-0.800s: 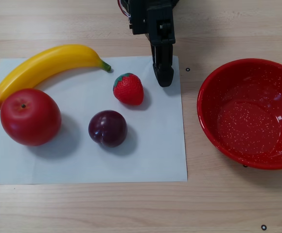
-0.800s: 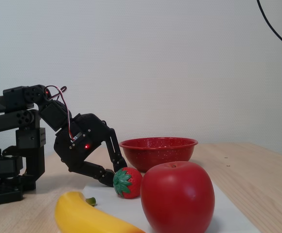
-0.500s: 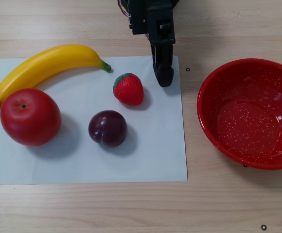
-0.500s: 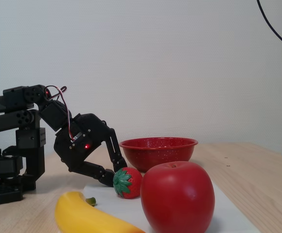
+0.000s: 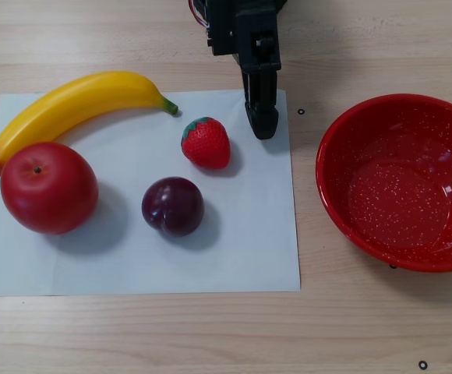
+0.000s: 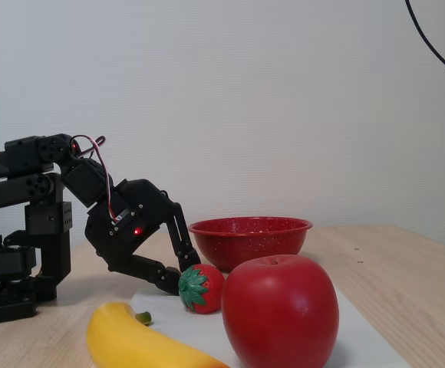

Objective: Grasp the banana and put it in the red bowl.

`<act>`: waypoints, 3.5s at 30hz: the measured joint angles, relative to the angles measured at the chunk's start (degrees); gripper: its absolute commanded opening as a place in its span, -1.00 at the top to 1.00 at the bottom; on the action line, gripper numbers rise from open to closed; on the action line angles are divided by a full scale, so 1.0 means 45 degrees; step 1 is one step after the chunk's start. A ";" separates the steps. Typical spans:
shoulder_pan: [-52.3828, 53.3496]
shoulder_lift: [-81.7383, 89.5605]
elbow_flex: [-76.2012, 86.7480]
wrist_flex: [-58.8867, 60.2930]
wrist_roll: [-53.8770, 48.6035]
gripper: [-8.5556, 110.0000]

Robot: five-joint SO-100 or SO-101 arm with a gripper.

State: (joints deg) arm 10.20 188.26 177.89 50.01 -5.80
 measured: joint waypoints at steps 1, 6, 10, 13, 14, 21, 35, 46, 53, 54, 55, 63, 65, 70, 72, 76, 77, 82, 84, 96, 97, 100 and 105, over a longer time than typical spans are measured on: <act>0.0000 0.0000 0.0000 0.0000 0.0000 0.85; 0.0000 0.0000 0.0000 0.0000 0.0000 0.85; 0.0000 0.0000 0.0000 0.0000 0.0000 0.85; 0.0000 0.0000 0.0000 0.0000 0.0000 0.85; 0.0000 0.0000 0.0000 0.0000 0.0000 0.85; 0.0273 0.0000 0.0000 0.0000 0.0625 0.85; 0.0488 -0.1738 -0.2012 0.2285 0.2148 0.85; -0.1367 -0.6133 -0.8965 0.7793 0.2930 0.85; -0.3379 -0.8965 -1.3086 0.9805 0.4570 0.85; -0.3730 -0.9336 -1.3574 0.9980 0.4863 0.85; -0.4062 -0.9590 -1.3984 1.0117 0.5117 0.85; -0.6719 -1.2305 -1.7188 1.1523 0.8105 0.84; -0.7520 -1.2988 -1.7891 1.1758 0.8867 0.84; -0.9551 -1.4941 -1.9551 1.2129 1.1270 0.84; -1.0332 -1.5723 -2.0195 1.2187 1.2148 0.83; -1.1699 -1.7129 -2.1387 1.2383 1.3906 0.76; -1.1953 -1.7422 -2.1504 1.2422 1.4297 0.75; -1.2891 -1.8672 -2.2031 1.2676 1.5625 0.63; -1.3125 -1.9023 -2.2031 1.2715 1.5879 0.57; -1.3672 -2.1836 -2.2773 1.2305 1.5996 0.04; -1.3652 -2.2070 -2.2773 1.2266 1.5898 0.00; -1.3516 -2.2559 -2.2812 1.2109 1.5547 -0.07; -1.2969 -2.3105 -2.3125 1.1797 1.5176 -0.16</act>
State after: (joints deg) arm -48.16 84.29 73.83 103.10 62.49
